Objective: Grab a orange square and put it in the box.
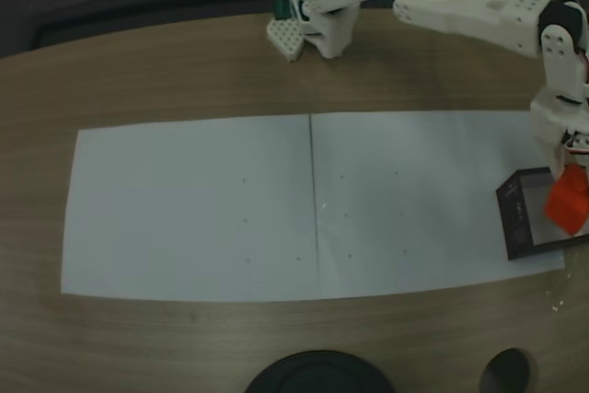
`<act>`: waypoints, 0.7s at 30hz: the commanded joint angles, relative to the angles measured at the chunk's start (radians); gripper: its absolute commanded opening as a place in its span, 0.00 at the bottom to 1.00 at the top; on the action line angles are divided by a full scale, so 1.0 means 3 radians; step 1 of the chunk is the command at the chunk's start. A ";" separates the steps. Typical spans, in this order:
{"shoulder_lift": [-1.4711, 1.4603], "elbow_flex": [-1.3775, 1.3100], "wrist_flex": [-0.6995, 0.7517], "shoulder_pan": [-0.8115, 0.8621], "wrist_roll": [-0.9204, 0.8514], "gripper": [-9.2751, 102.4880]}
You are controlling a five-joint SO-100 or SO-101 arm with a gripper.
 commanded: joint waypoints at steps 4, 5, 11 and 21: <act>0.0128 -0.0353 0.0210 0.0056 -0.0005 0.16; 0.0118 -0.0373 0.0210 0.0031 0.0000 0.16; 0.0092 -0.0343 0.0230 -0.0312 0.0015 0.16; -0.0118 -0.0373 0.0072 -0.0562 0.0010 0.16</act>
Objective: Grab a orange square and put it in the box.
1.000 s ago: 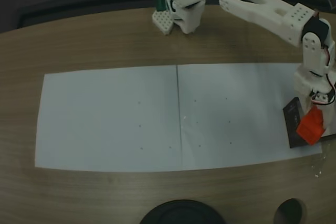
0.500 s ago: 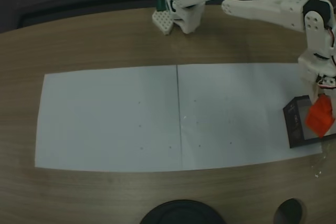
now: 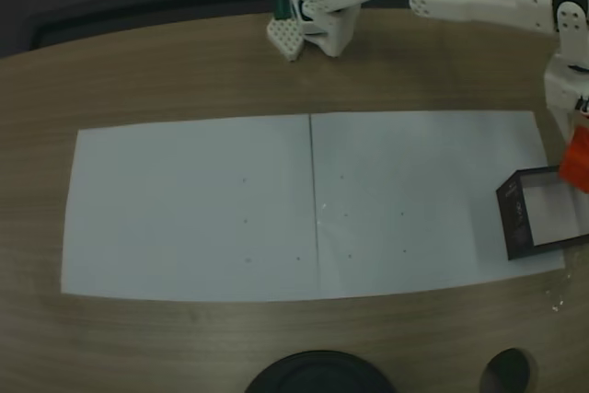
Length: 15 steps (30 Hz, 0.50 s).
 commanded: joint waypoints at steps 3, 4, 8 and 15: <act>-0.0005 -0.0261 -0.0148 -0.0010 0.0000 0.16; -0.0005 -0.0261 -0.0169 -0.0010 0.0000 0.16; -0.0036 -0.0261 -0.0194 -0.0005 -0.0005 0.16; -0.0051 -0.0261 -0.0312 0.0179 -0.0123 0.16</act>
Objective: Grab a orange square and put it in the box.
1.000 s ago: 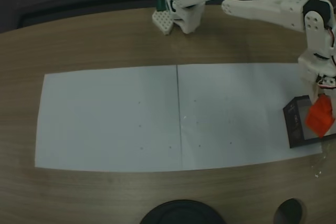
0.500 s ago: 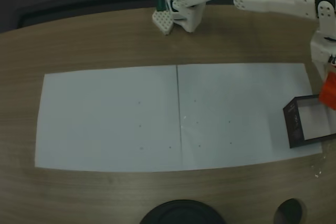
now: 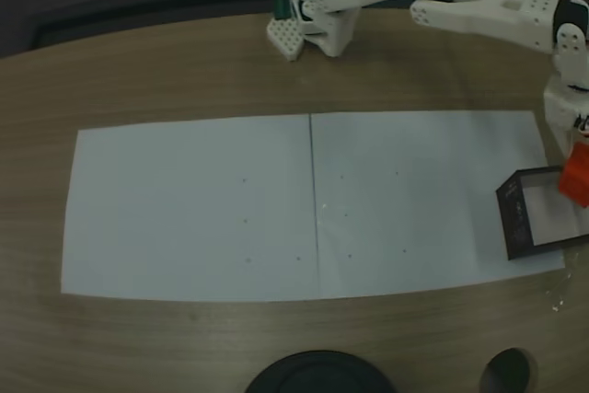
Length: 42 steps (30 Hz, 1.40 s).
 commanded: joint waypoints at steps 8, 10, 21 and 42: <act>0.0087 -0.0245 -0.0077 0.0046 -0.0112 0.16; 0.0087 -0.0225 -0.0077 0.0041 -0.0112 0.16; 0.0087 -0.0220 -0.0041 0.0041 0.0000 0.16; 0.0281 -0.0373 0.0164 0.0220 0.0026 0.19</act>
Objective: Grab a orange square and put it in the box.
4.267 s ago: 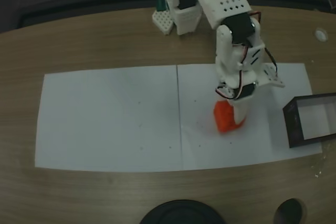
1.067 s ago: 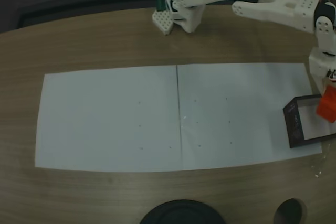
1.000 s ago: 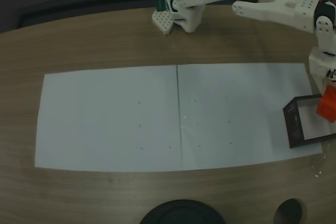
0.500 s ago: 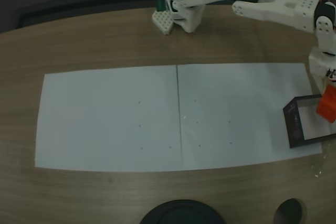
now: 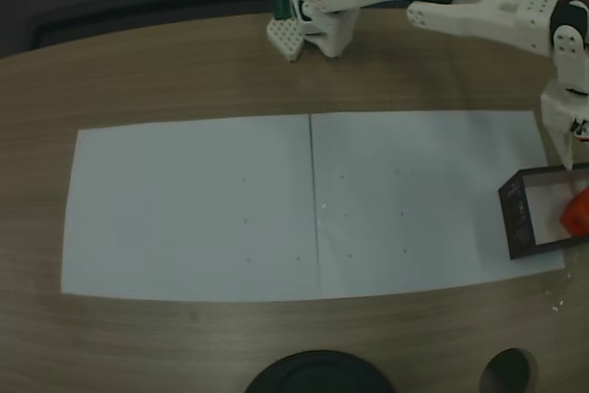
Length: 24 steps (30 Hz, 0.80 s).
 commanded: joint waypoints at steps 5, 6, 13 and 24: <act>0.0706 -0.0532 0.0404 0.0772 -0.0537 0.08; 0.0823 -0.0624 0.0511 0.0936 -0.0470 0.08; 0.2122 -0.1043 0.0900 0.2158 -0.0148 0.08; 0.3712 -0.1038 0.0905 0.2628 -0.0133 0.08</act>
